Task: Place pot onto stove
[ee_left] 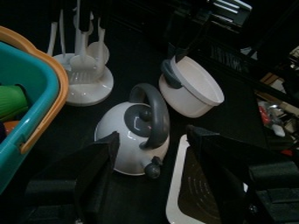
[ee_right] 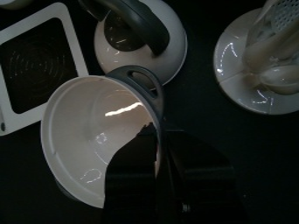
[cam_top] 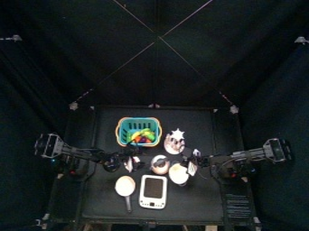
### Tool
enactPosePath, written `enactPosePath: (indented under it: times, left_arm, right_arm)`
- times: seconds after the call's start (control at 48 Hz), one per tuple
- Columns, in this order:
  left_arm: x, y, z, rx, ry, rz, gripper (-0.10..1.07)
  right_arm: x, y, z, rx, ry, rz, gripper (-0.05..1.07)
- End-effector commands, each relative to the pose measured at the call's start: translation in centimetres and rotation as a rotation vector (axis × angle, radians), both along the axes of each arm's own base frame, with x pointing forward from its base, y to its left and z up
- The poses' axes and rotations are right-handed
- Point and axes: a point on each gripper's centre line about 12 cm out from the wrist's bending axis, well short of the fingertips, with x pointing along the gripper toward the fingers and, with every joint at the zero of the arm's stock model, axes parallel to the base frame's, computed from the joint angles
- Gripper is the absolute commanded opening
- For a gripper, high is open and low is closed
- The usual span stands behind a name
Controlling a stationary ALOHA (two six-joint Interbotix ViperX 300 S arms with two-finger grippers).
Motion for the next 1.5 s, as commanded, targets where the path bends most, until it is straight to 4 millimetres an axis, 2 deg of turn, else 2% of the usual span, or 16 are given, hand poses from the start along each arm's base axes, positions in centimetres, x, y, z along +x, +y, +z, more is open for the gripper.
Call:
enactPosePath:
  times: [0.0, 0.146, 0.312, 0.438, 0.625, 0.792, 0.896, 1.042, 1.271, 1.479]
  left_arm:
    - [0.1, 0.1, 0.8, 0.001, -0.030, 0.005, 0.96]
    - [0.1, 0.1, 0.9, 0.002, -0.032, 0.005, 0.96]
    - [-0.6, 0.3, 0.7, 0.003, -0.025, 0.009, 0.96]
    - [-1.5, 0.4, 0.7, -0.001, -0.026, 0.014, 0.96]
    - [-2.7, 0.7, 0.6, -0.028, -0.027, 0.040, 0.96]
    - [-3.2, 0.8, 0.4, -0.042, -0.022, 0.054, 0.96]
    - [-3.3, 0.8, 0.4, -0.039, -0.019, 0.051, 0.96]
    - [-3.3, 0.8, 0.3, -0.039, -0.017, 0.051, 0.96]
    - [-3.3, 0.8, 0.3, -0.041, -0.016, 0.051, 0.96]
    - [-3.3, 0.8, 0.3, -0.039, -0.016, 0.049, 0.96]
  right_arm:
    - [0.4, 0.1, 0.9, 0.008, -0.036, 0.002, 0.32]
    - [1.8, 0.8, 2.5, 0.028, -0.116, 0.029, 0.32]
    - [3.6, 1.4, 2.7, 0.067, -0.161, 0.043, 0.32]
    - [5.9, 2.6, 3.3, 0.100, -0.194, 0.067, 0.32]
    - [9.3, 4.0, 3.1, 0.093, -0.180, 0.105, 0.32]
    - [11.4, 5.1, 2.7, 0.078, -0.170, 0.138, 0.32]
    - [12.5, 5.9, 1.9, 0.073, -0.147, 0.155, 0.32]
    - [13.5, 6.4, 0.4, 0.070, -0.113, 0.164, 0.32]
    - [14.5, 6.7, 0.2, 0.071, -0.108, 0.164, 0.33]
    - [14.6, 6.6, -0.1, 0.063, -0.090, 0.158, 0.35]
